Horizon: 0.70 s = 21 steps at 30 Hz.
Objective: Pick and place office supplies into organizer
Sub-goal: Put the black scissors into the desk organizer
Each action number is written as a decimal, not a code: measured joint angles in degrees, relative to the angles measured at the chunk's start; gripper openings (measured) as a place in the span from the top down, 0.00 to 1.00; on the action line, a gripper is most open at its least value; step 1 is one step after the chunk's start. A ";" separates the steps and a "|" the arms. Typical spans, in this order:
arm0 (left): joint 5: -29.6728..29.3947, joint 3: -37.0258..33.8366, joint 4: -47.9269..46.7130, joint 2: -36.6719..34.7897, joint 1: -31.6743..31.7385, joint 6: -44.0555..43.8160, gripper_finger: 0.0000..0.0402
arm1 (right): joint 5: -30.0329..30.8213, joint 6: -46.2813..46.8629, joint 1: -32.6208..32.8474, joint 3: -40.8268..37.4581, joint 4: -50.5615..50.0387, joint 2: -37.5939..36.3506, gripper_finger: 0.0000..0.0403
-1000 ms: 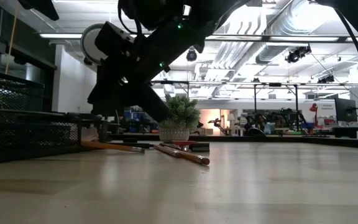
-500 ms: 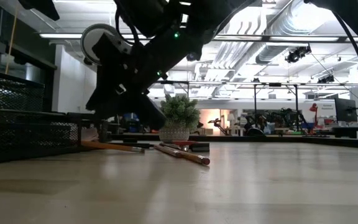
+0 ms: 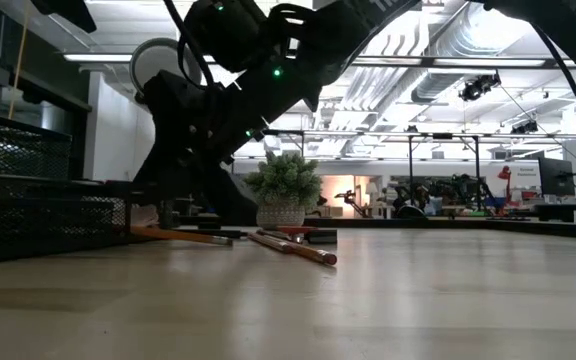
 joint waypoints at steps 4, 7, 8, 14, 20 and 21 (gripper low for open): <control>0.01 0.00 0.00 0.02 0.01 0.00 0.62 | -1.05 0.03 -0.27 0.00 0.04 0.00 0.85; 0.01 0.00 0.00 0.02 0.00 0.00 0.62 | -1.46 0.42 -0.62 0.00 0.08 0.00 0.87; 0.01 0.00 0.02 0.02 0.01 0.00 0.62 | -1.47 0.44 -0.79 0.00 0.12 0.00 0.87; 0.01 0.00 0.01 0.01 0.01 0.00 0.62 | -0.42 1.06 -1.24 0.00 0.76 0.00 0.92; 0.01 0.00 0.00 0.01 -0.01 -0.02 0.62 | 1.42 0.68 -1.17 0.00 0.83 0.00 0.92; 0.01 0.00 0.00 0.02 -0.01 -0.02 0.62 | 2.31 0.14 -1.01 0.00 0.83 0.00 0.92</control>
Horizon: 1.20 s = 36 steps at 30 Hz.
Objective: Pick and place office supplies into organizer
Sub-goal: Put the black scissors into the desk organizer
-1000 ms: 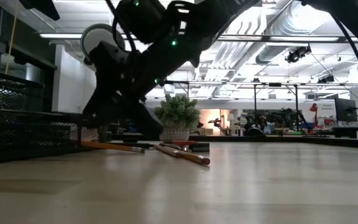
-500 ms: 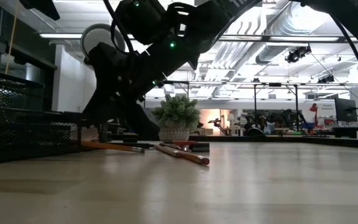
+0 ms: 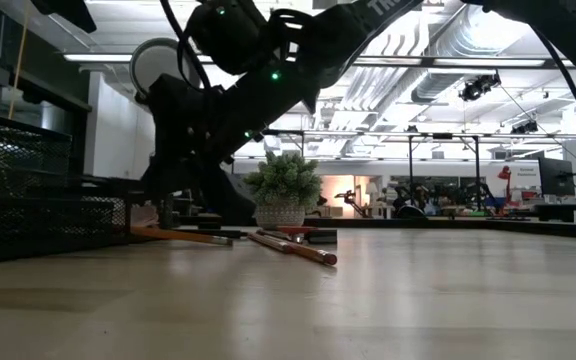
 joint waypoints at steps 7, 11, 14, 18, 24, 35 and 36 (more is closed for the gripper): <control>0.00 0.00 0.00 -0.02 0.00 0.00 0.62 | 7.29 -4.20 0.94 0.00 0.70 -0.28 0.92; 0.00 0.00 0.00 0.00 0.01 0.00 0.62 | 10.46 -6.59 1.32 -0.02 0.77 -0.69 0.92; 0.00 0.00 0.00 0.00 0.02 0.00 0.62 | 12.47 -8.19 1.72 -0.07 0.88 -1.52 0.92; 0.02 0.00 -0.04 -0.02 0.00 0.00 0.62 | 13.30 -8.13 2.19 -0.07 0.90 -3.86 0.92; 1.49 0.00 -0.09 -0.25 0.01 0.09 0.62 | 15.39 -8.94 3.46 -0.04 -0.45 -7.27 0.92; -0.26 9.43 -2.19 -0.28 0.00 1.69 0.62 | 20.45 -19.33 7.90 -0.02 7.44 -7.96 0.92; -0.69 10.89 -2.71 -0.28 0.00 2.07 0.62 | 20.98 -21.01 8.24 -0.02 9.93 -7.96 0.92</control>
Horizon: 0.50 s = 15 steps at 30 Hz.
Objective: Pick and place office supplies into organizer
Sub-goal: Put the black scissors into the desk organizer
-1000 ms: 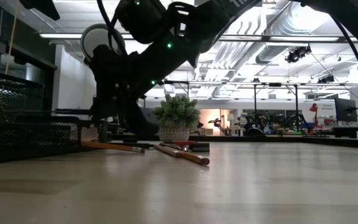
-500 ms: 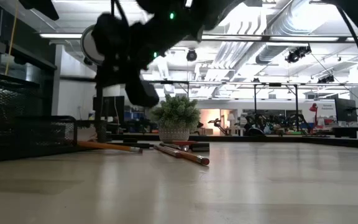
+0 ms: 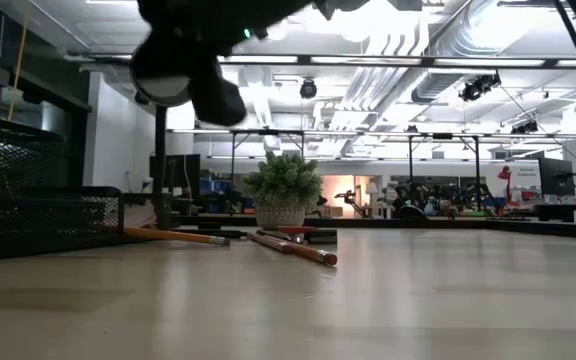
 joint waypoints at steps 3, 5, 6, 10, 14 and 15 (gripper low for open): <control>-0.97 3.94 -0.93 0.00 0.00 2.37 0.62 | 0.58 -7.25 0.47 0.01 5.88 -0.05 0.92; -1.03 6.11 -0.77 0.00 0.00 4.13 0.62 | -0.79 -10.77 0.47 0.02 6.75 -0.07 0.92; -1.03 7.10 -0.75 0.02 0.00 4.88 0.62 | -0.95 -12.40 0.39 0.02 7.56 0.36 0.92; -1.05 9.80 -0.25 0.02 0.00 6.71 0.62 | -0.96 -19.95 -0.90 0.02 10.42 2.90 0.92; -1.23 10.84 -0.27 0.00 0.00 7.42 0.62 | -2.00 -24.91 -2.51 -0.02 18.10 5.90 0.92; -1.23 10.85 -0.33 0.02 0.00 7.42 0.62 | -2.34 -25.47 -2.82 -0.02 20.86 6.33 0.92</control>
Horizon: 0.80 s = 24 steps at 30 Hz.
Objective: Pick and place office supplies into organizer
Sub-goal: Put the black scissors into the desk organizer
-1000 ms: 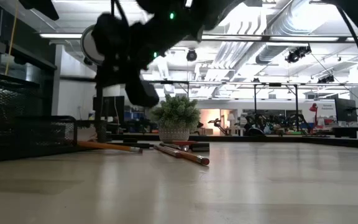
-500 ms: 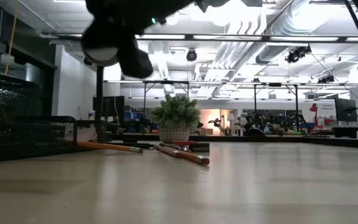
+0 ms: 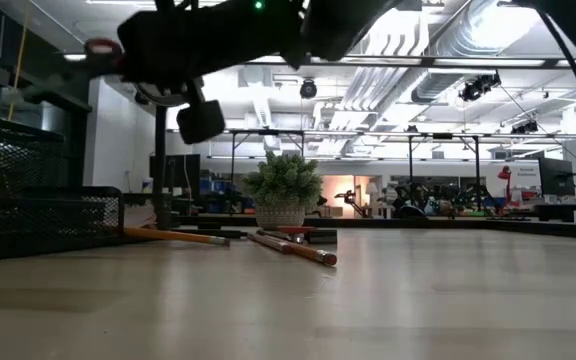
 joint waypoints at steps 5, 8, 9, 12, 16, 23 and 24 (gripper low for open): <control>0.02 0.01 -0.05 0.04 0.00 0.00 0.62 | -3.21 -0.76 -0.32 0.04 2.63 0.40 0.92; 0.01 0.03 -0.08 0.04 0.00 0.00 0.62 | -6.69 -2.46 -0.30 0.04 2.61 0.49 0.92; 0.02 0.03 -0.07 0.04 0.00 0.00 0.62 | -8.01 -2.85 -0.30 0.04 2.71 0.49 0.92; 0.00 0.03 -0.07 0.04 0.00 0.00 0.62 | -11.44 -4.58 -0.65 0.04 2.81 0.64 0.92; -2.16 0.03 -0.22 0.04 0.00 0.00 0.62 | -13.60 -5.42 -1.89 0.04 4.07 1.16 0.92; -4.44 0.05 -3.59 0.09 0.00 -1.72 0.62 | -14.27 -5.74 -3.58 0.04 7.13 3.15 0.92; -4.40 0.05 -4.41 0.09 0.00 -2.50 0.62 | -14.38 -5.96 -3.67 0.04 7.11 3.43 0.92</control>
